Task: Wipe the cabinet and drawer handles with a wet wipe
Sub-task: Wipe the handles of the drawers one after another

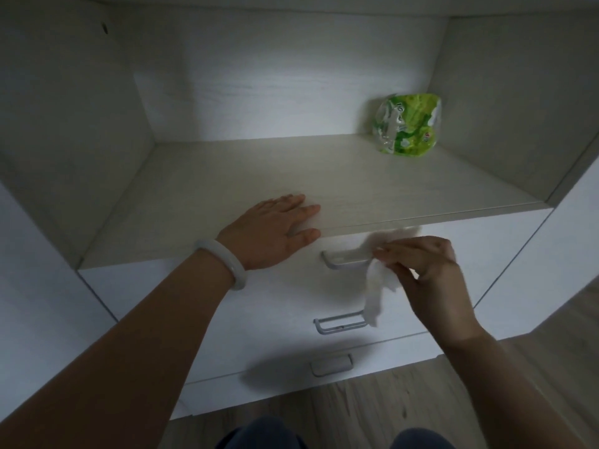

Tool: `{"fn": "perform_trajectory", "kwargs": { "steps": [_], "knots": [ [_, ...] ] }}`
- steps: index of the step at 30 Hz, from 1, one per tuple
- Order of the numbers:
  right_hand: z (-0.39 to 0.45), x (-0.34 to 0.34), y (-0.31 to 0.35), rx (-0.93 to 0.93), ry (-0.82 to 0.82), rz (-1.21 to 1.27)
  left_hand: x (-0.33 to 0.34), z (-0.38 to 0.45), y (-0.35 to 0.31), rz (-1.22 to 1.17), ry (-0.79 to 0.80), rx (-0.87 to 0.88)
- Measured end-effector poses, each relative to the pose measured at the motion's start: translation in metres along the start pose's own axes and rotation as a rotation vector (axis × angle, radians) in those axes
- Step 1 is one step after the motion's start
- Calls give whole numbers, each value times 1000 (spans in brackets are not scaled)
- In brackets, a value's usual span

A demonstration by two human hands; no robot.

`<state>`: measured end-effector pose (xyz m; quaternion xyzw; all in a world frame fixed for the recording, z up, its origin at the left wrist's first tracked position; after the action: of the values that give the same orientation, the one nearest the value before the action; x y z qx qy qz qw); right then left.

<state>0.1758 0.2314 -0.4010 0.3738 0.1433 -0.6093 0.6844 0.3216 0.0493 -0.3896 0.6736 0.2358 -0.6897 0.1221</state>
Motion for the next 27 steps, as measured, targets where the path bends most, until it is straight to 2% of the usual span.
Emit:
{"fn": "perform_trajectory", "kwargs": {
  "steps": [4,9,13,16,19,22,24,27],
  "knots": [
    [1,-17,0,195,-202,18,2,1,-2,-5,12,2],
    [3,9,-7,461,-74,351,2,0,-2,0,14,-3],
    [-2,21,-16,623,-54,376,1,0,-2,-6,18,-2],
    [-2,21,-12,589,-66,219,1,0,-3,-5,16,0],
    [-8,15,12,394,-125,38,1,0,-3,-5,17,-1],
    [-20,20,33,252,-92,-9,0,-1,-4,-2,15,0],
    [-21,15,24,303,-132,71,0,-1,-4,-2,19,-2],
    [-14,7,-8,513,-196,269,1,-1,-4,-8,24,-4]
  ]
}}
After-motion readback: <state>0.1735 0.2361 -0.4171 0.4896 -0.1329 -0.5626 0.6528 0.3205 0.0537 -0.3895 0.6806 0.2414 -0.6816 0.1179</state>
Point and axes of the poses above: each hand's wrist, its own z-axis towards the middle knuckle, its own x-axis out of the palm, y = z × x, the point moved 7 cm from there along z, towards the middle knuckle, and after that the axes turned 7 degrees about y, right-handed, at the moved point
